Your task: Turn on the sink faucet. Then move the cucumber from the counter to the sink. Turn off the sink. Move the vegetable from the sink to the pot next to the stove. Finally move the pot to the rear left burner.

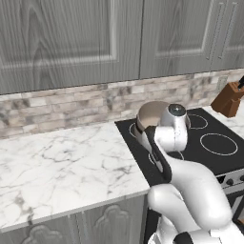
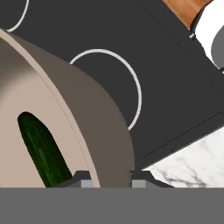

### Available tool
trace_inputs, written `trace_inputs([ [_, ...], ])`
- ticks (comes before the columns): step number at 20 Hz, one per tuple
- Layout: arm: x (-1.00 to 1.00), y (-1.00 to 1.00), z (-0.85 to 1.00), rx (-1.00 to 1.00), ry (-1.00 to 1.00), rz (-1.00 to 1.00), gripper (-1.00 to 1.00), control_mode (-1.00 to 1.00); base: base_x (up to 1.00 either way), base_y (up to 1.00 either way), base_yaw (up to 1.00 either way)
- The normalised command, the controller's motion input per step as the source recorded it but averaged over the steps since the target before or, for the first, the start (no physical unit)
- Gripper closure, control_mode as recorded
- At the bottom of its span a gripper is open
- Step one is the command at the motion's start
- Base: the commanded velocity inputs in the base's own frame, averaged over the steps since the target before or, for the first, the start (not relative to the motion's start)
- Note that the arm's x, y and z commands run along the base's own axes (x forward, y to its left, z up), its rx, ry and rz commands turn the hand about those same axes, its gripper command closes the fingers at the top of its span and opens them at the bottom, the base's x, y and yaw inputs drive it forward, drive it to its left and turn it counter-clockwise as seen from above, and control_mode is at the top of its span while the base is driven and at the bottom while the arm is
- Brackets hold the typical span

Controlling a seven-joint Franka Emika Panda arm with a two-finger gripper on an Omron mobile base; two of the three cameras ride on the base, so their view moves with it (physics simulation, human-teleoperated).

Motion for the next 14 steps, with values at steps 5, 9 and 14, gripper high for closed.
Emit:
trace_inputs([
  [5, 0.4, -0.18, 0.0, 0.03, 0.02, 0.0, 1.0, -1.0, 0.0, 0.0, 0.0],
  [9, 0.34, -0.06, 0.0, 0.0, 0.01, 0.0, 1.0, -1.0, 0.0, 0.0, 0.0],
  [14, 0.37, -0.02, 0.0, 0.0, 0.02, 0.0, 1.0, -1.0, 0.0, 0.0, 0.0],
])
